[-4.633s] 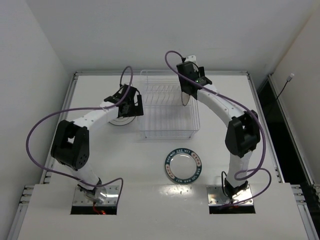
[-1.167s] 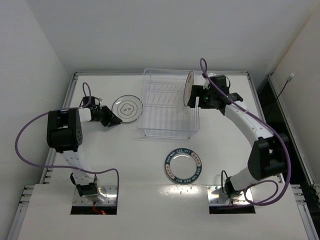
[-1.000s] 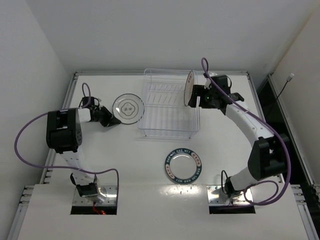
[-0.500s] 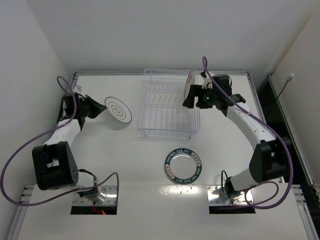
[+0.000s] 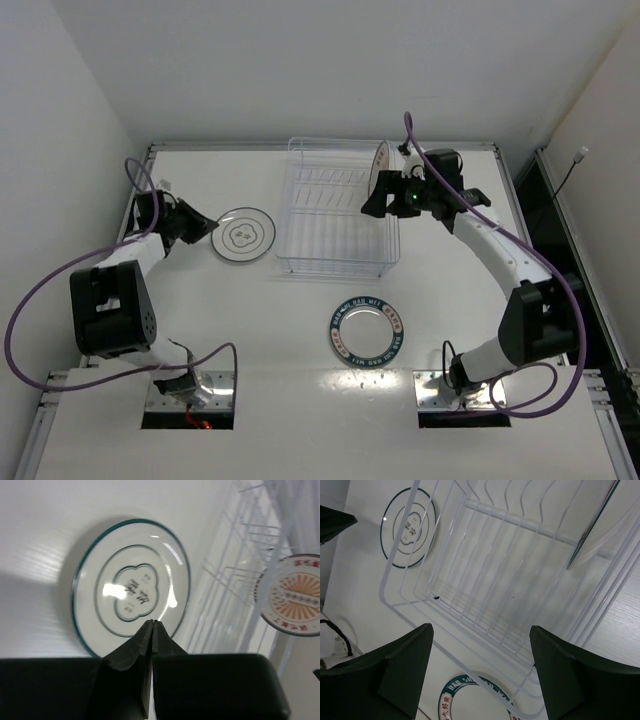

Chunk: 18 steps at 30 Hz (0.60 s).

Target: Load the plates into the dish rack

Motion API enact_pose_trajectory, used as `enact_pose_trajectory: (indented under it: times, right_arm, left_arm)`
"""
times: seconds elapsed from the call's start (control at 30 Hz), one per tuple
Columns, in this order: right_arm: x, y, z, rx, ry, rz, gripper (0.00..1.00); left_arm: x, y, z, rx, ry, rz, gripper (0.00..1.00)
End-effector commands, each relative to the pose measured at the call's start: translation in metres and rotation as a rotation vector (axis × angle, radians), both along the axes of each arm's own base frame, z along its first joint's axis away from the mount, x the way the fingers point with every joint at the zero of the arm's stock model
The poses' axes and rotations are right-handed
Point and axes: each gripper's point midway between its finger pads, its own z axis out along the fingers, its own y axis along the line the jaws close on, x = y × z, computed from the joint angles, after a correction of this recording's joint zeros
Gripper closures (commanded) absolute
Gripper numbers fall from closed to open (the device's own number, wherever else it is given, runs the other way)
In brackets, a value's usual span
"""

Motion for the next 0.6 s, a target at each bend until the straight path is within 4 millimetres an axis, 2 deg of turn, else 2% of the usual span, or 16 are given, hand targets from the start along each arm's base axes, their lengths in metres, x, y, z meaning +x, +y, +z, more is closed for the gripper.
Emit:
enact_pose_trajectory:
  times: [0.0,0.03,0.1,0.13,0.2,0.23,0.3,0.33,0.37,0.43,0.53,0.57]
  right_arm:
    - [0.002,0.003,0.022,0.018,-0.097,0.034,0.25]
    - [0.001,0.003,0.025,0.019,-0.105,0.034,0.25]
    - [0.003,0.003,0.029,0.021,-0.115,0.034,0.25]
    - [0.002,0.004,0.03,0.027,-0.113,0.042,0.25]
    - [0.002,0.004,0.03,0.027,-0.113,0.042,0.25]
    - [0.002,0.004,0.03,0.027,-0.113,0.042,0.25]
    - [0.002,0.004,0.03,0.027,-0.113,0.042,0.25]
    - [0.002,0.004,0.03,0.027,-0.113,0.042,0.25]
    - [0.002,0.004,0.03,0.027,-0.113,0.042,0.25]
    - [0.002,0.004,0.03,0.027,-0.113,0.042,0.25]
    - [0.001,0.005,0.03,0.026,-0.118,0.054,0.25]
    - [0.003,0.005,0.035,0.028,-0.128,0.054,0.25]
  left_arm:
    - [0.005,0.011,-0.008,0.043,0.062,0.028,1.0]
    - [-0.001,0.014,-0.021,0.052,0.122,0.039,1.0]
    - [0.001,0.025,-0.027,0.098,0.167,0.067,1.0]
    - [-0.005,0.026,-0.043,0.103,0.235,0.068,1.0]
    - [-0.006,0.04,-0.054,0.139,0.303,0.107,0.94]
    - [-0.012,0.039,-0.063,0.136,0.356,0.094,0.91]
    - [-0.016,0.044,-0.081,0.13,0.413,0.103,0.73]
    - [-0.017,0.046,-0.085,0.119,0.424,0.107,0.57]
    - [-0.016,0.047,-0.09,0.116,0.436,0.106,0.51]
    - [-0.019,0.039,-0.101,0.076,0.462,0.076,0.47]
    - [-0.021,0.024,-0.111,0.008,0.478,0.014,0.47]
    - [-0.022,0.021,-0.12,-0.014,0.494,0.0,0.47]
